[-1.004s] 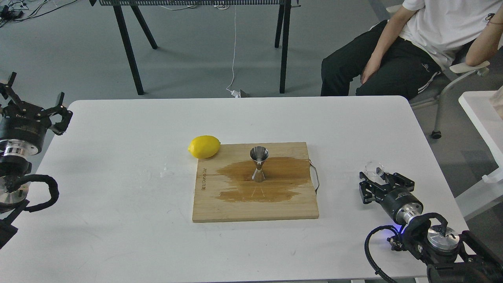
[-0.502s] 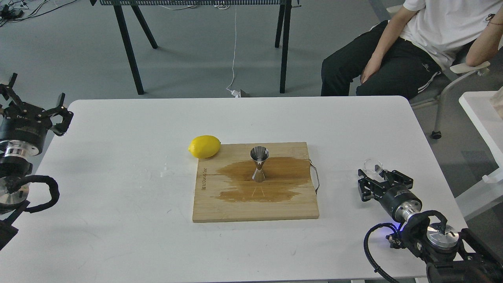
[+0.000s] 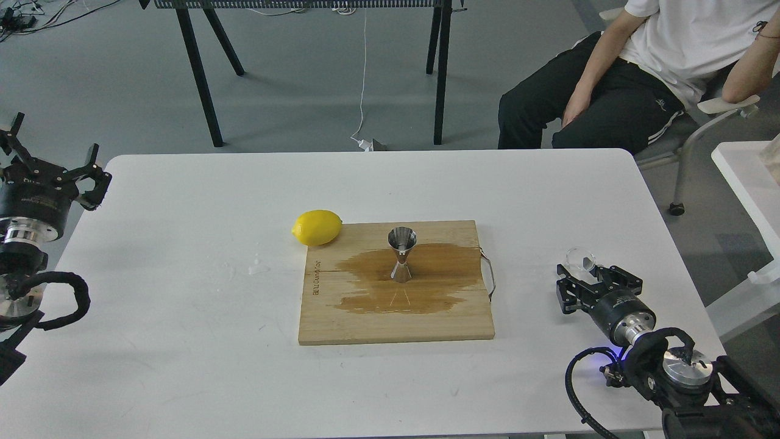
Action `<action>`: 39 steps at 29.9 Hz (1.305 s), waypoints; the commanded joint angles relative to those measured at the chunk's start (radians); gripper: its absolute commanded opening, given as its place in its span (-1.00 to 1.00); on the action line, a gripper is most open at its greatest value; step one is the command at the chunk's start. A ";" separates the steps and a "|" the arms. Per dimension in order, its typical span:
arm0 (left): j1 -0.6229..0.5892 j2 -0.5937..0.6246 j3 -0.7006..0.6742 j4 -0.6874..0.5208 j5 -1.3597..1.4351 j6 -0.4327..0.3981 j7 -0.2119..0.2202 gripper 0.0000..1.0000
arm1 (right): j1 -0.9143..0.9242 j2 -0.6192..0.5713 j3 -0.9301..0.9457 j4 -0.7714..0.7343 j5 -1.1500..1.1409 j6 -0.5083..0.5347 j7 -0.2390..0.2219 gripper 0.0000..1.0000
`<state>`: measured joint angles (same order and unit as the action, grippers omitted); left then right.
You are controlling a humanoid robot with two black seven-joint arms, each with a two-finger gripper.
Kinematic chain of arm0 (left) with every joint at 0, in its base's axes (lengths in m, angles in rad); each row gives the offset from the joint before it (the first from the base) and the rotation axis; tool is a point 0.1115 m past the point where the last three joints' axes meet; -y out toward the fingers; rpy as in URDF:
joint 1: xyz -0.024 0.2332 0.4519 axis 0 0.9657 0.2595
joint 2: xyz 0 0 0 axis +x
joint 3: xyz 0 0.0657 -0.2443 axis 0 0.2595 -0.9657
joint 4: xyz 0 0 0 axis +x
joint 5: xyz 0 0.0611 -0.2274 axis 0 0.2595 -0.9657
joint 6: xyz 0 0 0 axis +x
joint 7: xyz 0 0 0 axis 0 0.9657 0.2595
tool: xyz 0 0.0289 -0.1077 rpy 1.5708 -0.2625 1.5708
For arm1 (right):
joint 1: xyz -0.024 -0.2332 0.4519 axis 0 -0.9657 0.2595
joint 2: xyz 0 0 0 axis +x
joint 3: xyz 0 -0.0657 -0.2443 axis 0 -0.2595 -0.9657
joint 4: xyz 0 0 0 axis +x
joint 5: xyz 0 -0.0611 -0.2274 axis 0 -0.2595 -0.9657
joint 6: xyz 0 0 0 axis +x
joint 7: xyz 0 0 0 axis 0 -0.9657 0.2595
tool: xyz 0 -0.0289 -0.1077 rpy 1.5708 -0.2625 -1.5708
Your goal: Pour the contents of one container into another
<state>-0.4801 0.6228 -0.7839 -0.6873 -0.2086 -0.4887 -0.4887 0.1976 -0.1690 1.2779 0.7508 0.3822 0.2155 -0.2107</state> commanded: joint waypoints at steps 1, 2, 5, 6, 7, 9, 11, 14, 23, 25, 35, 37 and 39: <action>0.000 0.000 0.002 0.000 0.000 0.000 0.000 1.00 | -0.001 0.000 0.000 -0.002 0.000 0.001 0.007 0.67; 0.000 0.000 0.002 0.000 0.000 0.000 0.000 1.00 | -0.003 0.000 0.000 -0.001 0.000 0.001 0.008 0.68; 0.000 0.000 0.002 0.000 0.000 0.000 0.000 1.00 | -0.004 0.000 0.001 0.002 0.000 0.004 0.014 0.69; 0.000 0.000 0.002 0.000 0.000 0.000 0.000 1.00 | -0.004 0.000 0.001 0.002 0.000 0.004 0.017 0.69; 0.000 0.000 0.000 0.000 0.000 0.000 0.000 1.00 | -0.004 0.000 0.001 0.002 0.000 0.004 0.019 0.69; 0.000 0.002 0.000 0.000 0.000 0.000 0.000 1.00 | -0.003 0.000 0.001 0.004 0.000 0.004 0.020 0.70; 0.000 0.002 -0.001 0.000 0.000 0.000 0.000 1.00 | -0.009 -0.001 0.003 0.012 0.001 0.008 0.019 0.82; 0.000 0.003 -0.002 0.000 0.000 0.000 0.000 1.00 | -0.032 -0.010 0.030 0.070 0.001 0.010 0.019 0.85; 0.000 0.006 -0.003 0.000 0.000 0.000 0.000 1.00 | -0.084 -0.081 0.075 0.231 0.000 0.048 0.019 0.95; 0.000 0.006 -0.005 0.000 0.000 0.000 0.000 1.00 | -0.075 -0.092 0.081 0.242 -0.002 0.082 0.020 0.98; -0.003 0.000 -0.005 0.012 0.000 0.000 0.000 1.00 | 0.146 -0.184 0.081 0.231 -0.095 0.163 0.040 0.99; -0.003 -0.005 -0.006 0.012 0.000 0.000 0.000 1.00 | 0.203 -0.194 0.081 0.219 -0.123 0.163 0.072 0.99; -0.003 -0.009 -0.006 0.012 0.000 0.000 0.000 1.00 | 0.267 -0.196 0.080 0.181 -0.140 0.163 0.111 1.00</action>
<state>-0.4832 0.6197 -0.7892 -0.6749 -0.2088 -0.4887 -0.4887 0.3761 -0.3576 1.3587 0.9723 0.2721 0.3792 -0.1491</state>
